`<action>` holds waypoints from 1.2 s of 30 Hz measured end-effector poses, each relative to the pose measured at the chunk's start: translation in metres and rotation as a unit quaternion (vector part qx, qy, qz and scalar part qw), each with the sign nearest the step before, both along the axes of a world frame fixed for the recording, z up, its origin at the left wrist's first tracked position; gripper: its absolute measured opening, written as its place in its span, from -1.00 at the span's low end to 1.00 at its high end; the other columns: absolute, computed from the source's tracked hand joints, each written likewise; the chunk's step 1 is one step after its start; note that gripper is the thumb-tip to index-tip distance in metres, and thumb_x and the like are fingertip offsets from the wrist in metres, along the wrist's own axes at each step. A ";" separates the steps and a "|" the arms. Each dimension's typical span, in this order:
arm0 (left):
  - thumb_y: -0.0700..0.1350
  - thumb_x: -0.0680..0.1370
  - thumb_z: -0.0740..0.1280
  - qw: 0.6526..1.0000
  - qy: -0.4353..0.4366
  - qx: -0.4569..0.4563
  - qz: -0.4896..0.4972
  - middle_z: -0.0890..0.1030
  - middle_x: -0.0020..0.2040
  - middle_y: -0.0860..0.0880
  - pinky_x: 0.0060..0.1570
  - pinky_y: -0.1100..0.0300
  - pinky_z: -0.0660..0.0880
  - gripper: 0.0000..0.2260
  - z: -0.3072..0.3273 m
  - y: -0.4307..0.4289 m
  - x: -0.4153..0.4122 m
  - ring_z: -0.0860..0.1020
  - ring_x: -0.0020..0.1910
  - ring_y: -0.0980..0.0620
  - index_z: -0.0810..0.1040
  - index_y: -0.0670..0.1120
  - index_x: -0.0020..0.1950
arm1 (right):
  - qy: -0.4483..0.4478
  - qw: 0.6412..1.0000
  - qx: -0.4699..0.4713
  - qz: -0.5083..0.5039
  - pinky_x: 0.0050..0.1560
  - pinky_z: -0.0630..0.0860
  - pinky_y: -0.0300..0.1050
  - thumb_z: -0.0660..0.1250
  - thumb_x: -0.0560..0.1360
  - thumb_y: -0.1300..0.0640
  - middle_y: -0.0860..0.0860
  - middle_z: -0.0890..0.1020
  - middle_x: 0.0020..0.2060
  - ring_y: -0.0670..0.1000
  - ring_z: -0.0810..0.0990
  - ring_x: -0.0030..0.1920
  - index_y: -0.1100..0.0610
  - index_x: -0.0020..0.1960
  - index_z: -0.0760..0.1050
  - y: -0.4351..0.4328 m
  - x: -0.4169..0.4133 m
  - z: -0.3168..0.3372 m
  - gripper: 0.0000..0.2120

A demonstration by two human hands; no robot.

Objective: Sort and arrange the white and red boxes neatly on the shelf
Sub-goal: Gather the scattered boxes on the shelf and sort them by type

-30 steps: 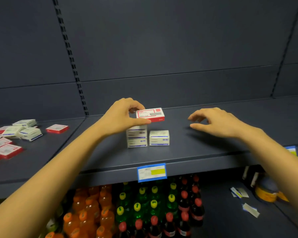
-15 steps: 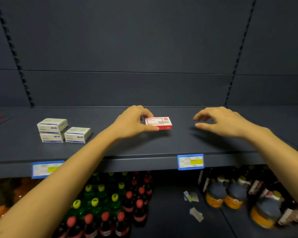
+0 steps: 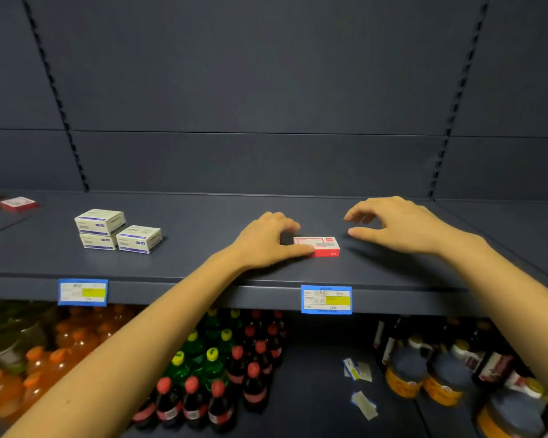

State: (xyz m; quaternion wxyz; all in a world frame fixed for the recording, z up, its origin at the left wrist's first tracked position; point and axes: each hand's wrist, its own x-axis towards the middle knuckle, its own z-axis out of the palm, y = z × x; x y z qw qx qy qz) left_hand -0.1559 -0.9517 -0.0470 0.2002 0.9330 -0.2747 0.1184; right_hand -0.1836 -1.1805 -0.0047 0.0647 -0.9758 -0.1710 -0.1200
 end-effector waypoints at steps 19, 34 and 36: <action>0.01 0.55 0.23 0.932 -0.076 0.062 0.350 0.56 0.17 -0.08 0.09 0.04 0.44 -0.74 0.033 0.316 -0.095 0.50 0.14 -0.07 0.54 -0.08 0.14 | -0.042 0.964 0.010 0.264 -0.01 0.49 -0.09 0.25 0.49 -0.11 -0.13 0.56 0.12 -0.08 0.53 0.07 -0.08 0.19 0.45 0.287 0.017 0.010 -0.71; 0.00 0.56 0.22 0.926 -0.018 0.088 0.367 0.57 0.15 -0.06 0.00 0.18 0.44 -0.75 0.032 0.589 -0.132 0.52 0.08 0.02 0.52 -0.07 0.16 | -0.024 0.963 0.018 0.267 0.00 0.47 -0.10 0.23 0.51 -0.13 -0.12 0.54 0.16 -0.07 0.52 0.11 -0.10 0.20 0.44 0.575 0.009 -0.009 -0.71; 0.01 0.56 0.21 0.925 -0.016 0.083 0.370 0.57 0.16 -0.05 0.00 0.18 0.44 -0.74 0.028 0.605 -0.126 0.52 0.09 0.02 0.52 -0.06 0.17 | -0.013 0.963 0.011 0.270 0.03 0.48 -0.07 0.24 0.50 -0.13 -0.12 0.56 0.15 -0.06 0.52 0.11 -0.10 0.19 0.45 0.597 0.011 -0.008 -0.71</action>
